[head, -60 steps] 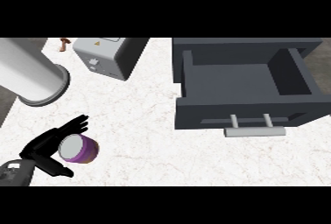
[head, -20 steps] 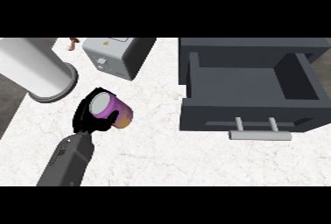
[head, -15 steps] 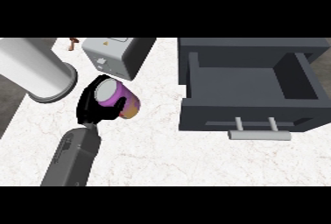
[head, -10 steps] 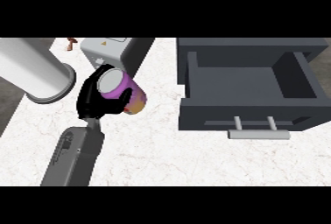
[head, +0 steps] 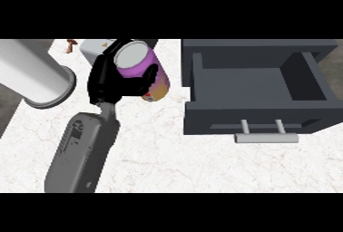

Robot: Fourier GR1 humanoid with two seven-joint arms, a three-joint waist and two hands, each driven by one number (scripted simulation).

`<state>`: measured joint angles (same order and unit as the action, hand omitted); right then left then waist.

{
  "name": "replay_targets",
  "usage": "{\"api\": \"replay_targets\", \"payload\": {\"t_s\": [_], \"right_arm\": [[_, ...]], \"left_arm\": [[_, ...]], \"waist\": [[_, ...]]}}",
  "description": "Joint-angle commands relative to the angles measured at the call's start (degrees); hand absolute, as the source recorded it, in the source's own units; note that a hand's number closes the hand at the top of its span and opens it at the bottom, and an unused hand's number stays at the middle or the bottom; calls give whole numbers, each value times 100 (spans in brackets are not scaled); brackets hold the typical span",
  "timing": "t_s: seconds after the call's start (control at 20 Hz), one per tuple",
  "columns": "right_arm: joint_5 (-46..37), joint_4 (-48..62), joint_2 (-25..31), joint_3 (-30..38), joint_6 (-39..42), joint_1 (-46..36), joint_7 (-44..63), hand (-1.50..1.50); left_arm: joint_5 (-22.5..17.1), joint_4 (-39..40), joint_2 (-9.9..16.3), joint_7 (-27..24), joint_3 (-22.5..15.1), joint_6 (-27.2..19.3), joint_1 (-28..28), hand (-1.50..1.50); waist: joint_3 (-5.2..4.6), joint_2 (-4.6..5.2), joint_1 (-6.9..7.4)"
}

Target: Pick up the can, place it into the drawer and close the drawer

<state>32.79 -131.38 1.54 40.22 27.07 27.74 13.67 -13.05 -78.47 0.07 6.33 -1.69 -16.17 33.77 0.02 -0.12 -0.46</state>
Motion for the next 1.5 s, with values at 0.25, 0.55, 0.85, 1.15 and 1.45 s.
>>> {"api": "replay_targets", "payload": {"t_s": [0.25,0.55,0.85,1.15,1.45], "right_arm": [[-262,409,-149,46,304,-67,-321,-150],[-201,54,-107,-149,-85,-402,191,-150],[-257,-110,-147,-359,-240,-315,146,-150],[208,493,359,208,156,-292,-69,-150],[-521,67,-145,-420,-100,-353,-93,-150]], "left_arm": [[-20,595,-7,595,3,-549,1453,150],[-239,1647,-7,247,-312,-1124,2336,150],[-515,2026,-7,369,-534,-1550,2973,150],[-1046,2942,-7,-259,-868,-1693,3387,150],[-1450,3775,-7,-354,-826,-1800,4289,150]], "waist": [[1,12,-48],[-1,27,-86],[0,22,-98],[3,39,-193],[5,55,-190]]}}
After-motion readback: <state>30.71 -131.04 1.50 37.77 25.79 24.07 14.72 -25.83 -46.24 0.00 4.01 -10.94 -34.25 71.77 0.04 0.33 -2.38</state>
